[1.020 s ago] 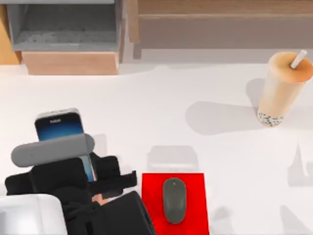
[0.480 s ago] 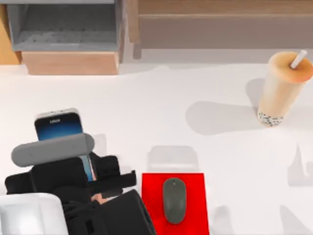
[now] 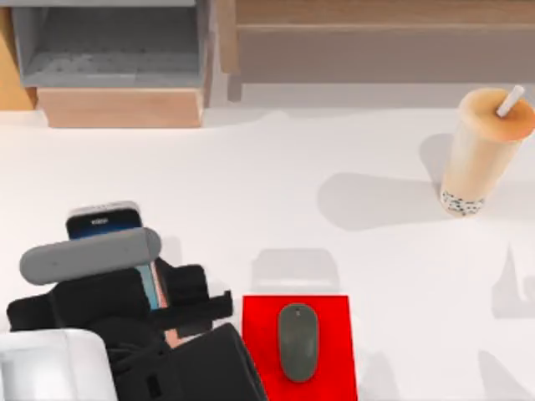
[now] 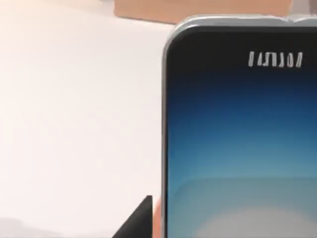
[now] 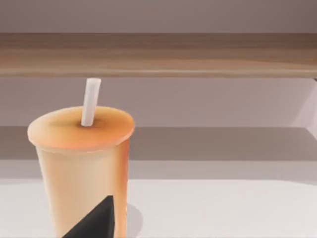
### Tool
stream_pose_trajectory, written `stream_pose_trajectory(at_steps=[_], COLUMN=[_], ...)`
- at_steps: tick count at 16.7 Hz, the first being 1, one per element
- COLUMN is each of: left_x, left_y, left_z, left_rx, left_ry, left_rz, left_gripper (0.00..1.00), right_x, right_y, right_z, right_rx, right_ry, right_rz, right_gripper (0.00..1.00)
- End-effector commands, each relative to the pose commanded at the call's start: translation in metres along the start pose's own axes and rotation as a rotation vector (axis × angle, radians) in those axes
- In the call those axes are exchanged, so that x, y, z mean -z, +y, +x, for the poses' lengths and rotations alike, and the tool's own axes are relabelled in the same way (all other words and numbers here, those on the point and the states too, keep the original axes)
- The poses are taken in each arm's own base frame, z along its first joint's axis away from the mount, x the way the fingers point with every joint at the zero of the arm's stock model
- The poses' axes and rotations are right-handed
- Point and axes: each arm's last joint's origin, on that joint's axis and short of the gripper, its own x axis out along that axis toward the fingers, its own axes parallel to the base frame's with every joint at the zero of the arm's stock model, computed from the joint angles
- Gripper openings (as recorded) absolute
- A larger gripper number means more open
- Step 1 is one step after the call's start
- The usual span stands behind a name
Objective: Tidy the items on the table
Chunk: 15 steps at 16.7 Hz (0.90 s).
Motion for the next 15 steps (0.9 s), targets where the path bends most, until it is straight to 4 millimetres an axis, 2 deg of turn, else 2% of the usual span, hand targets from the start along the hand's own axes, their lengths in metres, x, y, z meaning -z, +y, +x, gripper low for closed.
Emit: stream_pose_trajectory(at_steps=[1,2,11,15], left_x=[0.0,0.0,0.0001,0.0045], left_y=[0.0,0.0,0.0,0.0012], left_z=[0.0,0.0,-0.0003,-0.007], left_rx=[0.0,0.0,0.0,-0.003], left_ry=[0.0,0.0,0.0,0.004], left_rz=[0.0,0.0,0.0,-0.003], left_gripper=[0.98,1.0,1.0,1.0], right_x=[0.0,0.0,0.0,0.0], right_y=[0.0,0.0,0.0,0.0], right_z=[0.0,0.0,0.0,0.0], right_rx=[0.0,0.0,0.0,0.0], right_ry=[0.0,0.0,0.0,0.0], right_rz=[0.0,0.0,0.0,0.0], right_gripper=[1.0,1.0,1.0,1.0])
